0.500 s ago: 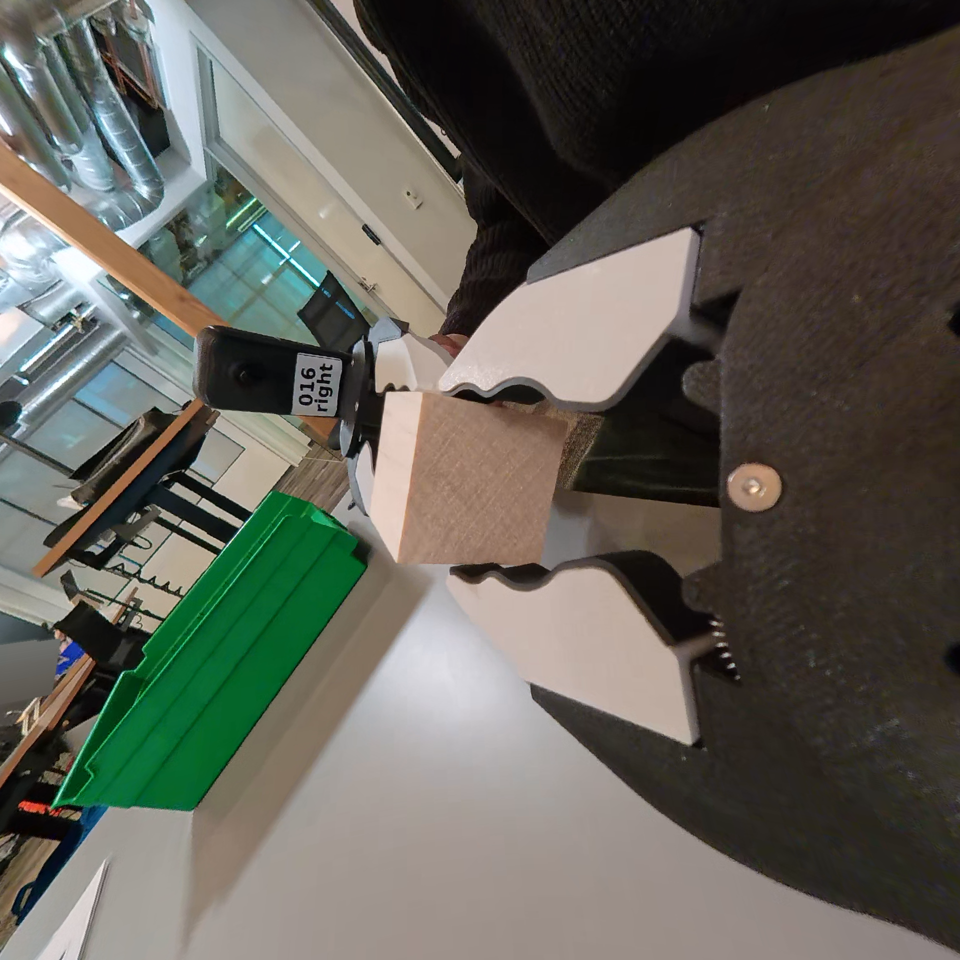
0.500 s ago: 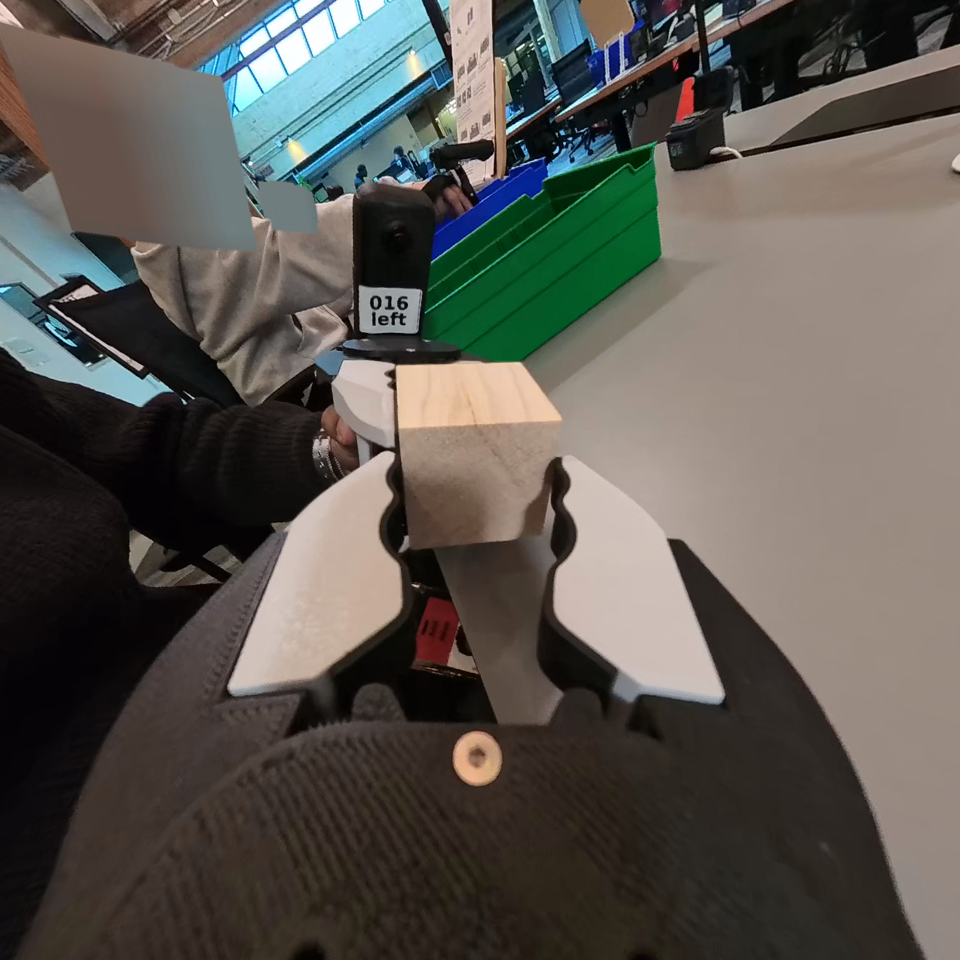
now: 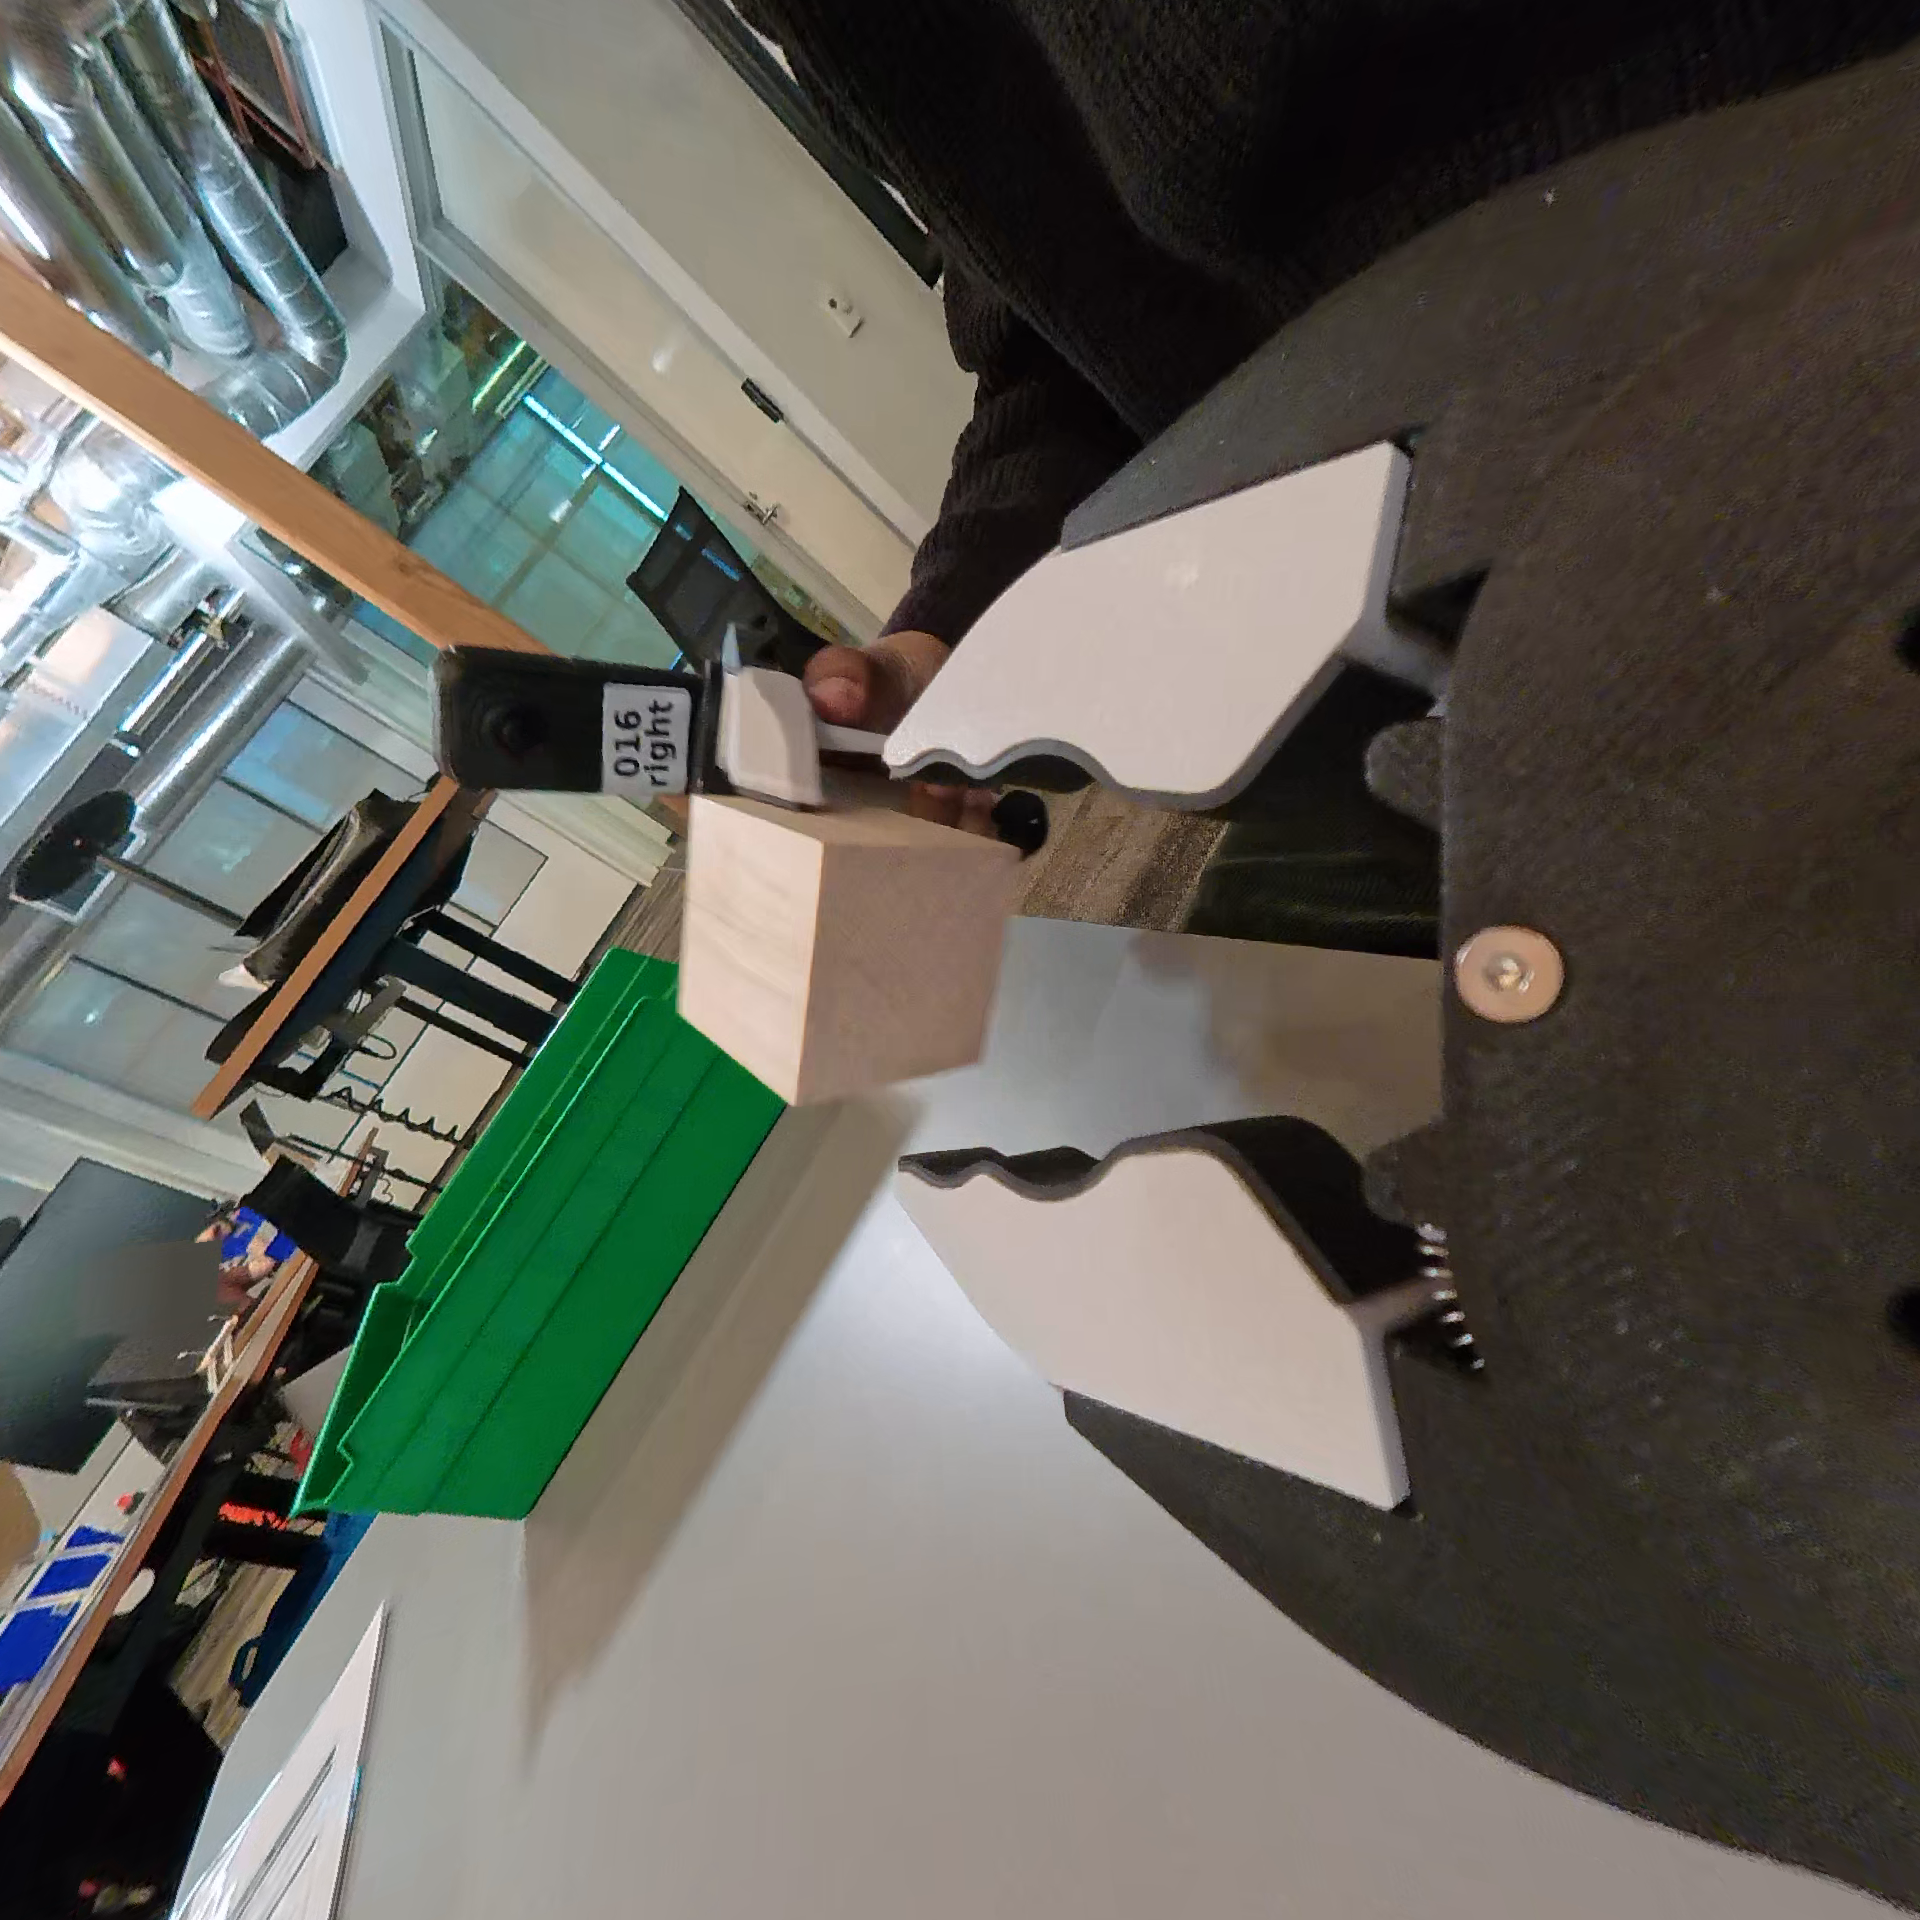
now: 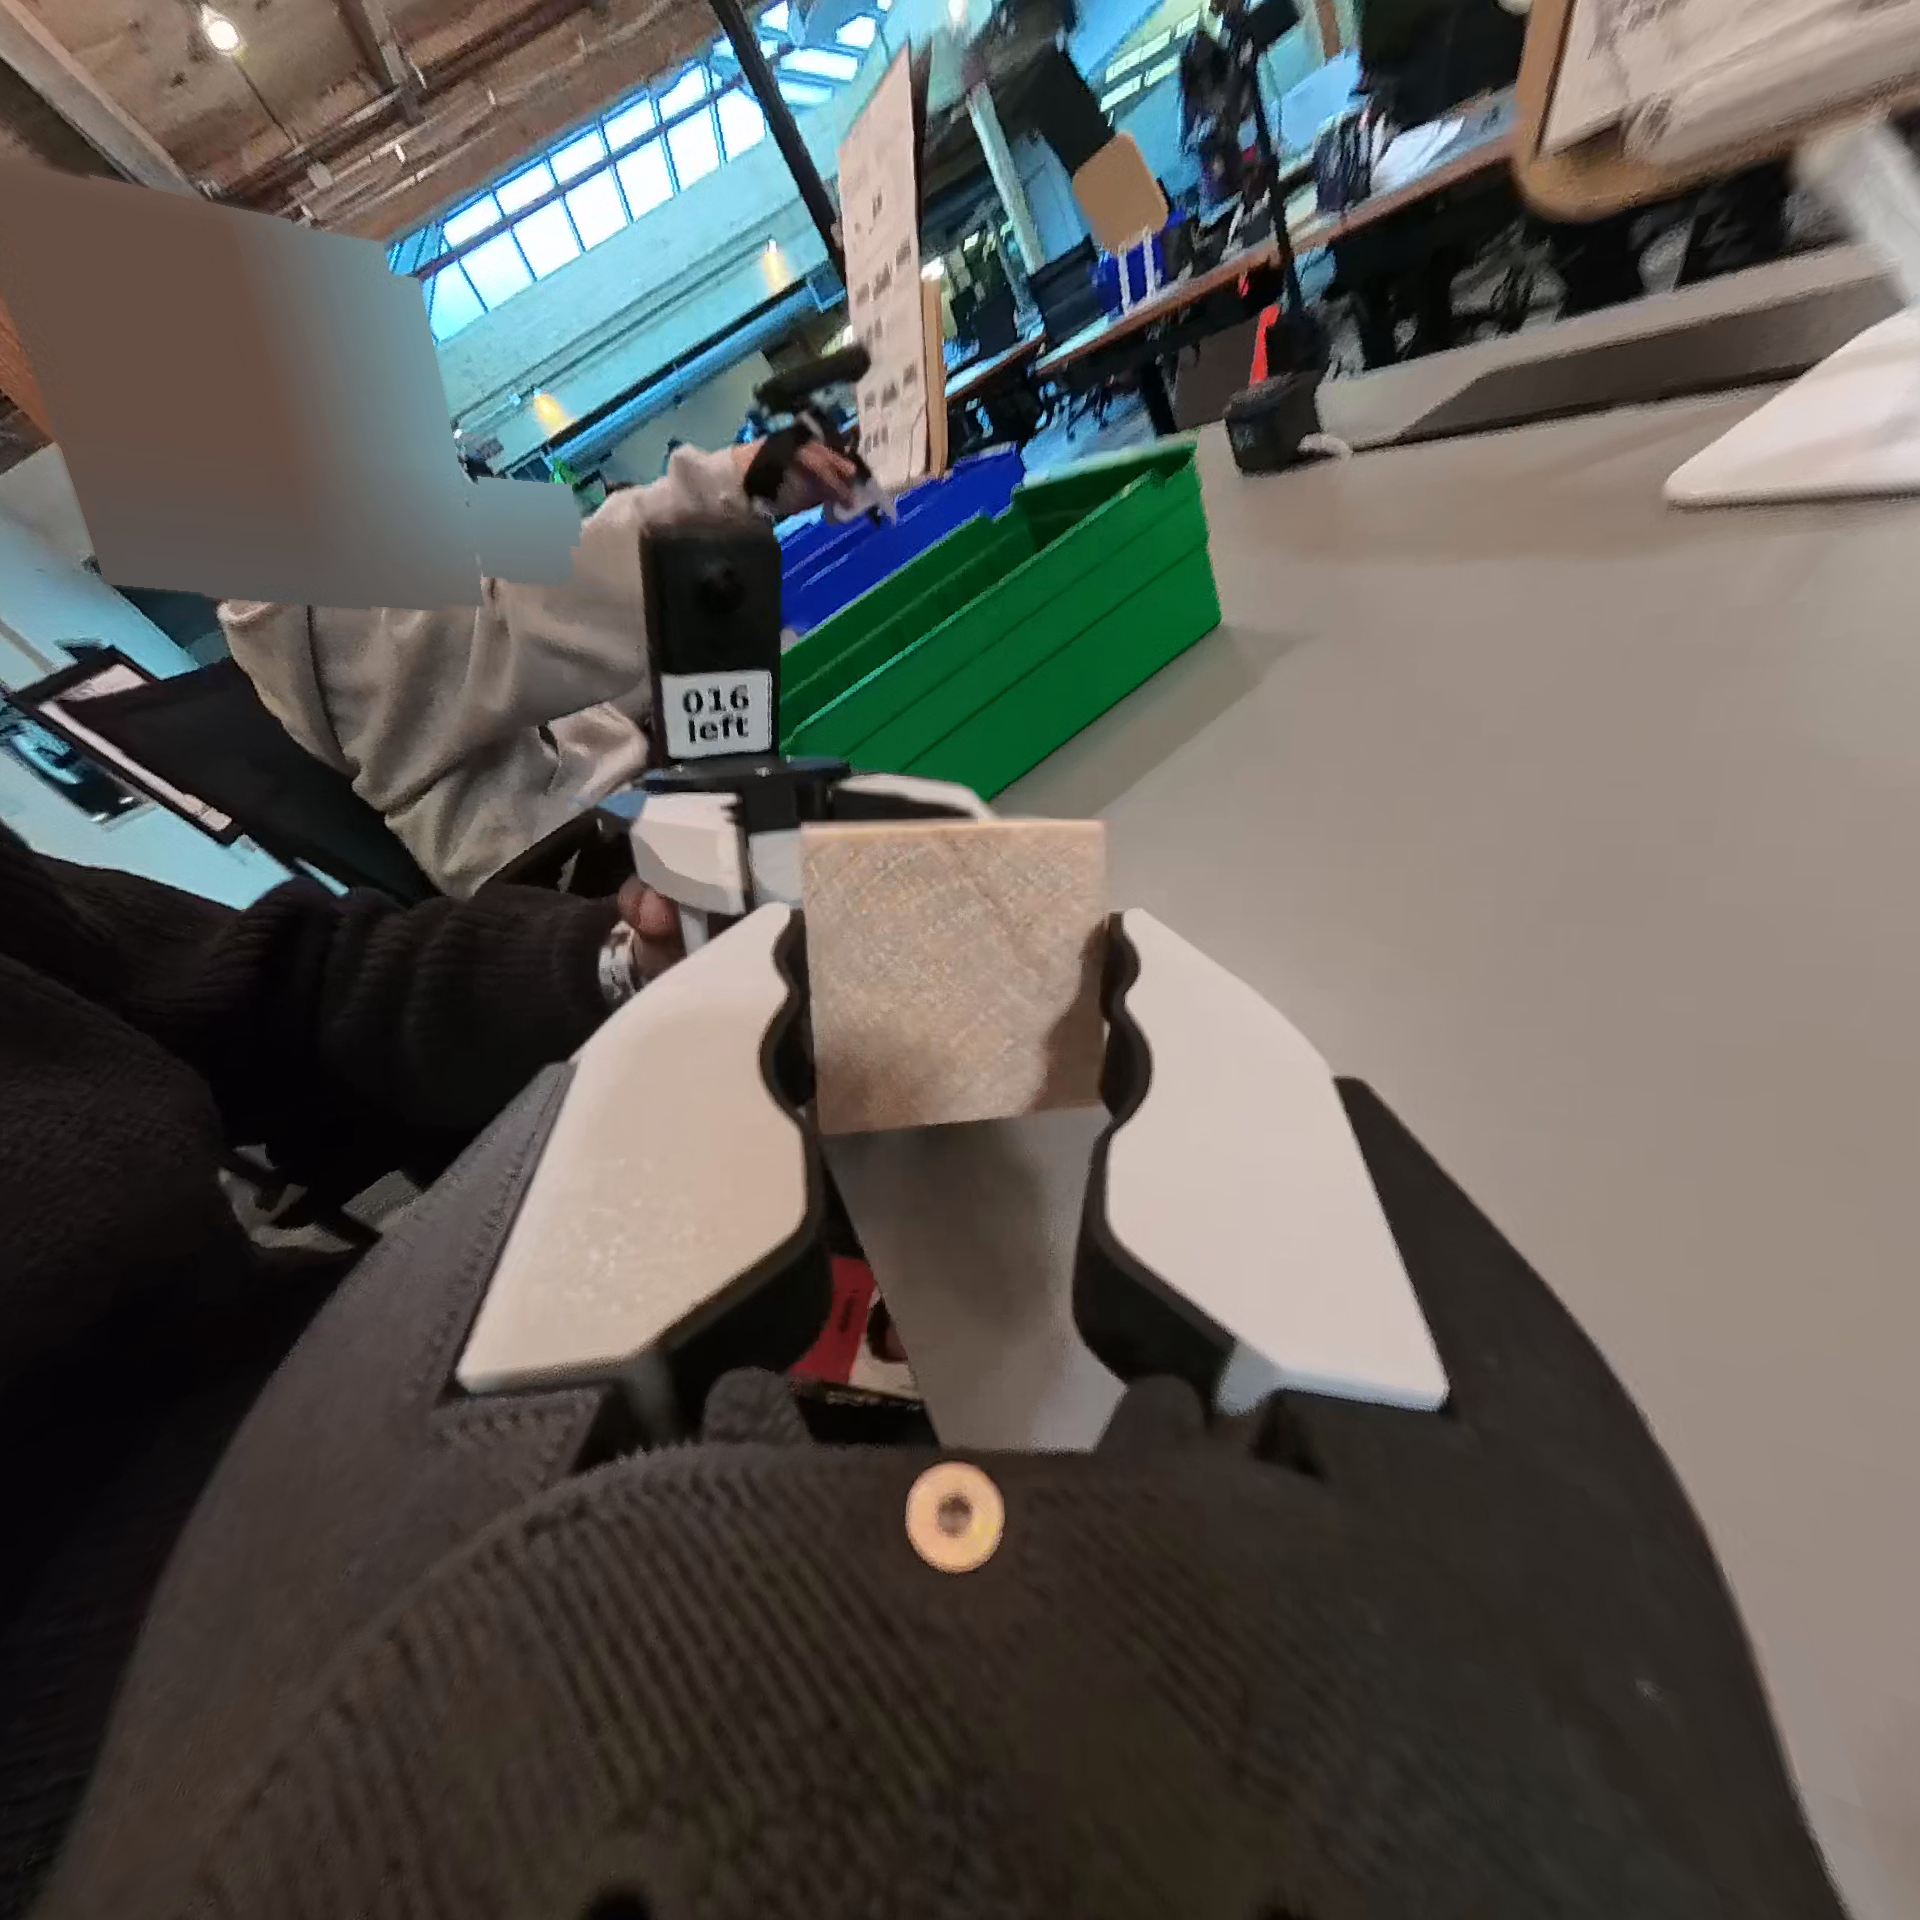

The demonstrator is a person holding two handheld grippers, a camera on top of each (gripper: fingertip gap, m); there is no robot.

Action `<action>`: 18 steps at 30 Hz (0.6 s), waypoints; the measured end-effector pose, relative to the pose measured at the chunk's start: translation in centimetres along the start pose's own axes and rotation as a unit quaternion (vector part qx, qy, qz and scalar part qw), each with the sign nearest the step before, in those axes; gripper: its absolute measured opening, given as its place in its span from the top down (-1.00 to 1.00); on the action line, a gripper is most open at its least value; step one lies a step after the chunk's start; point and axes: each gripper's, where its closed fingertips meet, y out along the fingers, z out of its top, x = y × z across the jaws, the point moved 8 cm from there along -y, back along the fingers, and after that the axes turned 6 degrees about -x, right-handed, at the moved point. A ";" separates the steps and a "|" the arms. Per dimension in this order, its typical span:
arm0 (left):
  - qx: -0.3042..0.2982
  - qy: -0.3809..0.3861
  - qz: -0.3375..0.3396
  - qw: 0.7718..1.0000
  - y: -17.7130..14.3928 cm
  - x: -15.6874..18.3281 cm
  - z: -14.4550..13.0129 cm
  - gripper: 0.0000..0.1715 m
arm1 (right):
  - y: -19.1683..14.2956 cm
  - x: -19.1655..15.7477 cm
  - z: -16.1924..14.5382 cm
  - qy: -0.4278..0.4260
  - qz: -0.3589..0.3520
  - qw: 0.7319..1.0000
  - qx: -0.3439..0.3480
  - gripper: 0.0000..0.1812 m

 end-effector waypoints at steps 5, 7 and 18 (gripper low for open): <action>0.006 -0.015 0.007 1.000 -0.2 -0.3 0.1 0.22 | -6.0 1.4 5.4 -0.117 -0.126 0.985 0.018 0.39; 0.002 -0.011 0.010 1.000 -0.2 -0.3 0.0 0.23 | -9.6 2.6 8.5 -0.184 -0.204 0.961 -0.008 0.39; -0.059 0.031 0.060 0.996 1.6 -0.6 -1.6 0.26 | -19.4 18.8 12.8 -0.281 -0.220 0.866 -0.350 0.40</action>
